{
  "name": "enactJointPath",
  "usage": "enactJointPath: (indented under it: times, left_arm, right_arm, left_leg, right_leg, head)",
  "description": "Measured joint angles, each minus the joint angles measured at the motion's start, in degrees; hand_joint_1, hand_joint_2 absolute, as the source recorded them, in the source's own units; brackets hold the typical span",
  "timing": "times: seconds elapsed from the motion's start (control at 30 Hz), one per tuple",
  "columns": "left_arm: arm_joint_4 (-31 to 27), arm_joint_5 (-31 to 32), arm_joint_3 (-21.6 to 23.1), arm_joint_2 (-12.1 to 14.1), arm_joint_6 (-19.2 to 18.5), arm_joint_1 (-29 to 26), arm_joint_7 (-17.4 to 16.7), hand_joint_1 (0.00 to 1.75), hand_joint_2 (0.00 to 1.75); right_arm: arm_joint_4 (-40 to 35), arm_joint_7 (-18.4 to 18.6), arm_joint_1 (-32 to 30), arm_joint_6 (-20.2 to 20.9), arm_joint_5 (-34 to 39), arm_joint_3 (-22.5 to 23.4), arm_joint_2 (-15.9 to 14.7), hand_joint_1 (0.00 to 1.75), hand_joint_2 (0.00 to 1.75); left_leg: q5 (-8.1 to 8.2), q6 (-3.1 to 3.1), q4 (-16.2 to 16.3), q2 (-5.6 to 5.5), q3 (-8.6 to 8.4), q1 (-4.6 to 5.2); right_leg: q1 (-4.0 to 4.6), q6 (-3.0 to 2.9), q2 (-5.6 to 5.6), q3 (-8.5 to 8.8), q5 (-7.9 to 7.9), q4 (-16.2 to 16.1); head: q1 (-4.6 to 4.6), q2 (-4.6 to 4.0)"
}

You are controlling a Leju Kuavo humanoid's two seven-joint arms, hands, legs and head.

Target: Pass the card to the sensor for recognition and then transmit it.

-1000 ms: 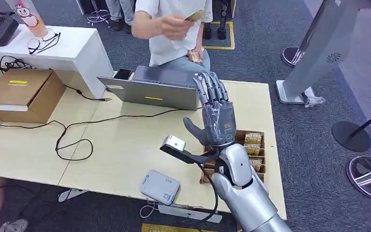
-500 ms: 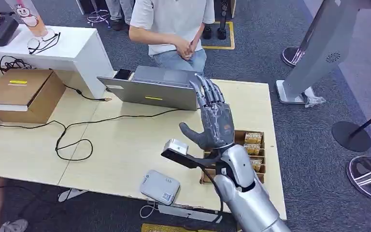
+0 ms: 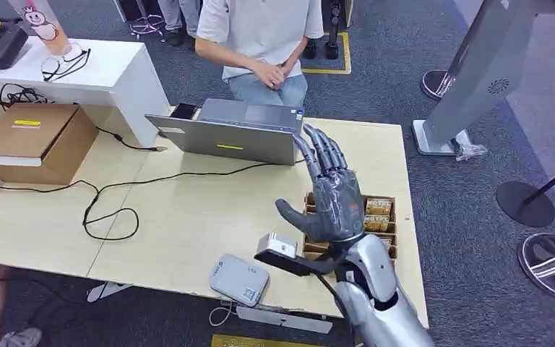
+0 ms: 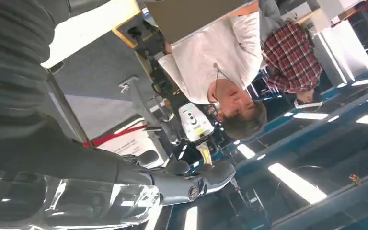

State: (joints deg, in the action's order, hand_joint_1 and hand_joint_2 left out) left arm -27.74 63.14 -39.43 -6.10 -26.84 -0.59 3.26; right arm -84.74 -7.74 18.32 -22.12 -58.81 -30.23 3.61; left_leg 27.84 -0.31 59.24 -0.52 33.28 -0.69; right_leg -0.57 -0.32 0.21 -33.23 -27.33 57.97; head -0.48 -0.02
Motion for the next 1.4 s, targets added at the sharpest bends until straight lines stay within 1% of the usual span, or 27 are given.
enactJointPath:
  times: [0.3,0.53,0.83,0.93,1.17,1.2,1.23,1.27,1.3,1.37,1.4]
  left_arm:
    - [-1.7,0.8,-1.9,-0.7,-1.1,-1.1,0.4,0.0,0.0]
    - [-3.5,2.1,-3.6,-1.4,-2.4,-2.0,1.0,0.0,0.0]
    - [-5.6,5.6,-6.6,-2.7,-4.0,-2.6,2.3,0.0,0.0]
    - [-5.9,6.6,-7.7,-3.0,-4.0,-2.6,2.7,0.0,0.0]
    - [-6.4,7.8,-9.4,-3.5,-4.4,-2.6,3.2,0.0,0.0]
    - [-6.5,7.8,-9.5,-3.5,-4.5,-2.6,3.2,0.0,0.0]
    - [-6.6,7.9,-9.6,-3.6,-4.5,-2.6,3.2,0.0,0.0]
    - [-6.6,8.0,-9.8,-3.6,-4.6,-2.6,3.3,0.0,0.0]
    - [-6.6,8.1,-10.0,-3.7,-4.6,-2.6,3.3,0.0,0.0]
    - [-6.6,8.1,-10.4,-3.7,-4.7,-2.6,3.3,0.0,0.0]
    - [-6.7,8.2,-10.5,-3.8,-4.7,-2.6,3.3,0.0,0.0]
  right_arm:
    - [-3.5,2.1,-4.2,1.2,-4.3,0.0,-2.1,0.0,1.75]
    - [-4.4,2.2,-7.1,2.4,-6.6,0.0,-3.4,0.0,1.75]
    - [-5.4,4.7,-9.6,5.1,-11.3,0.5,-4.1,0.0,1.75]
    - [-5.6,5.4,-10.0,6.3,-12.2,0.7,-4.3,0.0,1.75]
    - [-5.5,6.4,-10.2,7.7,-13.2,0.7,-4.5,0.0,1.75]
    - [-5.5,6.4,-10.2,7.8,-13.2,0.7,-4.5,0.3,1.75]
    - [-5.4,6.5,-10.2,8.0,-13.2,0.7,-4.5,0.52,1.75]
    - [-5.2,6.6,-10.2,8.1,-13.1,0.7,-4.5,0.52,1.75]
    - [-5.1,6.6,-10.2,8.2,-13.1,0.8,-4.5,0.49,1.75]
    - [-4.7,6.7,-10.3,8.3,-13.0,0.9,-4.5,0.51,1.75]
    - [-4.5,6.7,-10.3,8.3,-13.0,0.9,-4.5,0.72,1.75]
  left_leg:
    - [0.0,0.0,0.0,0.0,0.0,0.0]
    - [0.01,0.0,0.0,0.01,0.0,0.0]
    - [0.01,0.01,0.0,0.0,0.01,0.0]
    - [0.01,0.01,0.0,0.0,0.0,0.0]
    - [0.01,0.01,0.0,0.0,0.0,0.0]
    - [0.01,0.01,0.0,0.0,0.0,0.0]
    - [0.01,0.01,0.0,0.0,0.01,0.0]
    - [0.01,0.01,0.0,0.0,0.0,0.0]
    - [0.01,0.01,0.0,0.0,0.0,0.0]
    - [0.01,0.01,0.0,0.0,0.0,0.0]
    - [0.01,0.01,0.0,0.0,0.0,0.0]
  right_leg:
    - [0.0,0.0,0.0,0.0,0.0,0.0]
    - [0.0,0.01,0.0,0.0,0.0,0.0]
    - [0.0,0.01,0.0,0.0,0.0,0.0]
    - [0.0,0.01,0.0,0.0,0.0,0.0]
    - [0.0,0.01,0.0,0.0,0.0,0.0]
    - [0.0,0.01,0.0,0.0,0.0,0.0]
    - [0.0,0.01,0.0,0.0,0.0,0.0]
    - [0.0,0.01,0.0,0.0,0.0,0.0]
    - [0.0,0.01,0.0,0.0,0.0,0.0]
    - [0.0,0.01,0.0,0.0,0.0,0.0]
    - [0.0,0.01,0.0,0.0,0.0,0.0]
  head:
    - [0.0,0.0]
    - [-0.02,0.0]
    - [0.0,0.0]
    - [0.0,0.0]
    - [0.0,0.0]
    - [0.0,0.0]
    - [-0.02,0.0]
    - [0.0,0.0]
    - [0.0,0.0]
    - [0.0,0.0]
    - [0.0,0.0]
